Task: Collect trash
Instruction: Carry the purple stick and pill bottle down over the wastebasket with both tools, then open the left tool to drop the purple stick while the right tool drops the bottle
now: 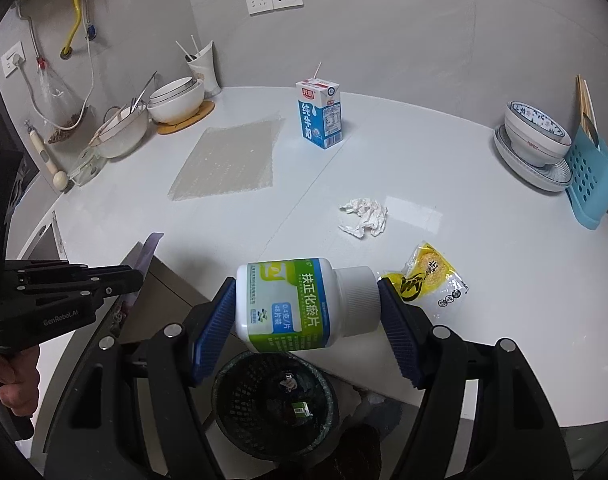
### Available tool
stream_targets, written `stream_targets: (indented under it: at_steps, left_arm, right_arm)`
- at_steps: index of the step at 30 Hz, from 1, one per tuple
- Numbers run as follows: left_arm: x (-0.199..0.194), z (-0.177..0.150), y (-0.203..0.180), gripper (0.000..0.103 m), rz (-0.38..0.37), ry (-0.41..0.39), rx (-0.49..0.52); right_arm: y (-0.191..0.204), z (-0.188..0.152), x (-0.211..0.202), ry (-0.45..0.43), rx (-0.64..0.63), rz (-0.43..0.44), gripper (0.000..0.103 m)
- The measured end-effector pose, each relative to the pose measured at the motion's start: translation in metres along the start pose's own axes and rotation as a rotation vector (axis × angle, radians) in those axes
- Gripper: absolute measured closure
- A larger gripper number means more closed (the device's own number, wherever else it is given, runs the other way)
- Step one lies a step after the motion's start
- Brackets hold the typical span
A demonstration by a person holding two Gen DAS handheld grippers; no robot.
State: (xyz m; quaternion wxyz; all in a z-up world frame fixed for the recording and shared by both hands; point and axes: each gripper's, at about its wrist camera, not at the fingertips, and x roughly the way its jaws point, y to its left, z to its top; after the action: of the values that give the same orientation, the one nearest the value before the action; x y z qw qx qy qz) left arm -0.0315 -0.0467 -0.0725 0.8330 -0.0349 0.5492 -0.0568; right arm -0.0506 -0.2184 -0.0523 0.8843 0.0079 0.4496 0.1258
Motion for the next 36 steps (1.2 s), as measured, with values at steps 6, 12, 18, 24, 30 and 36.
stream_targets:
  at_steps: [6, 12, 18, 24, 30, 36]
  left_arm:
    - [0.002, -0.024, 0.001, 0.091, -0.001, 0.018, 0.000]
    - [0.012, -0.050, 0.004, 0.091, -0.007, 0.049, -0.006]
    - [0.031, -0.074, 0.010, 0.091, -0.009, 0.060, -0.009]
    - [0.064, -0.095, 0.025, 0.091, -0.020, 0.090, -0.049]
    - [0.092, -0.112, 0.037, 0.091, -0.015, 0.086, -0.062]
    - [0.122, -0.132, 0.042, 0.091, -0.010, 0.117, -0.057]
  right_arm:
    - [0.013, -0.018, 0.000, 0.020, -0.022, 0.012, 0.036]
    - [0.019, -0.041, 0.007, 0.055, -0.026, 0.016, 0.036]
    - [0.025, -0.066, 0.017, 0.100, -0.033, 0.048, 0.036]
    - [0.036, -0.089, 0.037, 0.147, -0.061, 0.057, 0.036]
    - [0.041, -0.110, 0.062, 0.191, -0.073, 0.067, 0.036]
    - [0.042, -0.125, 0.087, 0.220, -0.074, 0.070, 0.036]
